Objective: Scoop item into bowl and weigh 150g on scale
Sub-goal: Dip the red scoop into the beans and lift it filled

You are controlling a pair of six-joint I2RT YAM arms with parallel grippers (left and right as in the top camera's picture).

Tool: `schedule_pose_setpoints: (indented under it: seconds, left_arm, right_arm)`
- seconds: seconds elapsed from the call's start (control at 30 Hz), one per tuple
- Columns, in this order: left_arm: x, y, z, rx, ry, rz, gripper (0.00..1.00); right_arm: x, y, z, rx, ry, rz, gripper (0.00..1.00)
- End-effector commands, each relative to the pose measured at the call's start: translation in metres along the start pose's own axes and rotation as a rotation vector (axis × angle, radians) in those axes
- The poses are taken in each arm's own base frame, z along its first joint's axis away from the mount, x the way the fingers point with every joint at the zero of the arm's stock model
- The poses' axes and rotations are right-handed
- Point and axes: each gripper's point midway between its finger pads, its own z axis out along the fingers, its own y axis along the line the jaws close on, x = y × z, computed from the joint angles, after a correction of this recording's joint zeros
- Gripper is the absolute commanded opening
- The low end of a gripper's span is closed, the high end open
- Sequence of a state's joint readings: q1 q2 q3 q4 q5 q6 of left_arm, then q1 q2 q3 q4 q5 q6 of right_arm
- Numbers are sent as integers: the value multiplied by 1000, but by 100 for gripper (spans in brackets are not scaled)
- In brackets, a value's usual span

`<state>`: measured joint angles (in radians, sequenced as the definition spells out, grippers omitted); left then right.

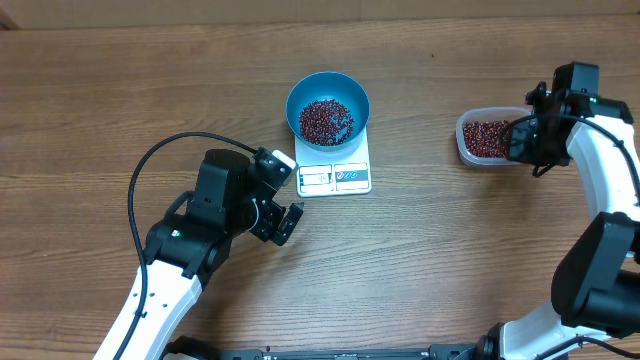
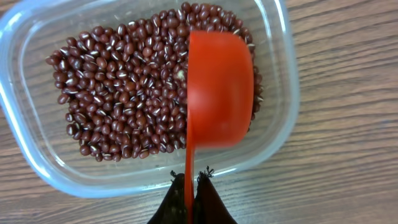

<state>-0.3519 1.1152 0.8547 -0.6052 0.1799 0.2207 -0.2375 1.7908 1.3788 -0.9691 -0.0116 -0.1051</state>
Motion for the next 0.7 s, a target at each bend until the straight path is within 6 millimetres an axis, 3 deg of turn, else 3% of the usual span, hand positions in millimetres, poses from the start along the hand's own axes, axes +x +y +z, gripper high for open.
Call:
schedule_pose_setpoints:
  seconds: [0.0, 0.4, 0.67]
  left_arm:
    - [3, -3, 2, 16, 8, 22, 100]
    - [3, -3, 2, 16, 8, 22, 100]
    - [3, -3, 2, 16, 8, 22, 100]
  right_arm:
    - [7, 4, 11, -22, 19, -5, 4]
    - [16, 39, 27, -232, 78, 8, 4]
    - [17, 55, 24, -328, 86, 15, 4]
